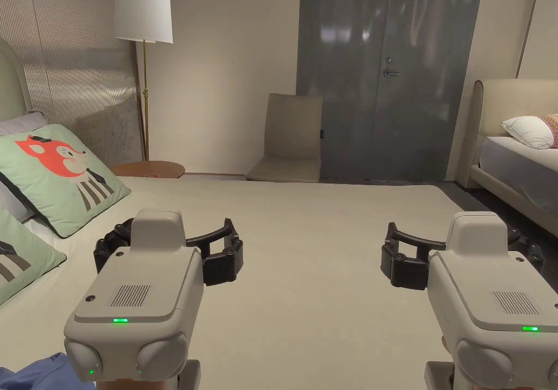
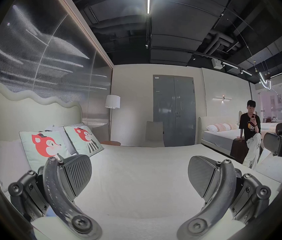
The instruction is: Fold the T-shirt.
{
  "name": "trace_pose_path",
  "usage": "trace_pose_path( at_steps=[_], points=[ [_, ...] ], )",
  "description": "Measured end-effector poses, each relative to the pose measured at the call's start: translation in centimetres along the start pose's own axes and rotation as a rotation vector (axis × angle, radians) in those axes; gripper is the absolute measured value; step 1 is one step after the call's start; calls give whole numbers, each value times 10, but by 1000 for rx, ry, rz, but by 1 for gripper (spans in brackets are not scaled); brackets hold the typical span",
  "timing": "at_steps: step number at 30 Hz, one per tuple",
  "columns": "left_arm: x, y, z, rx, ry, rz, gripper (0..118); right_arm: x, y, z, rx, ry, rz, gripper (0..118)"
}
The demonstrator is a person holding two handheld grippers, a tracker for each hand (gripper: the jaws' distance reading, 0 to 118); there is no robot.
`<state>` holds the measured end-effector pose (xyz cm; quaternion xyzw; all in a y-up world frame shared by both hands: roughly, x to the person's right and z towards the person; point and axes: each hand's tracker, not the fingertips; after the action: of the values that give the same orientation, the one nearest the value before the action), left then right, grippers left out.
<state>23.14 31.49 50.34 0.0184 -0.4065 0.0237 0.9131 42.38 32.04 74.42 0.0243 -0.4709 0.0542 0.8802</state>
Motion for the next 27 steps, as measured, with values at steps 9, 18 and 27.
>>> trace_pose_path(
  at_steps=[9,18,27],
  points=[
    [-1,0,2,4,5,-7,111,5,0,2,9,-23,-3,118],
    [2,2,4,11,-3,-21,111,1,-1,4,10,-11,16,118],
    [1,5,6,19,-2,-7,111,3,3,6,18,-10,13,118]
  ],
)
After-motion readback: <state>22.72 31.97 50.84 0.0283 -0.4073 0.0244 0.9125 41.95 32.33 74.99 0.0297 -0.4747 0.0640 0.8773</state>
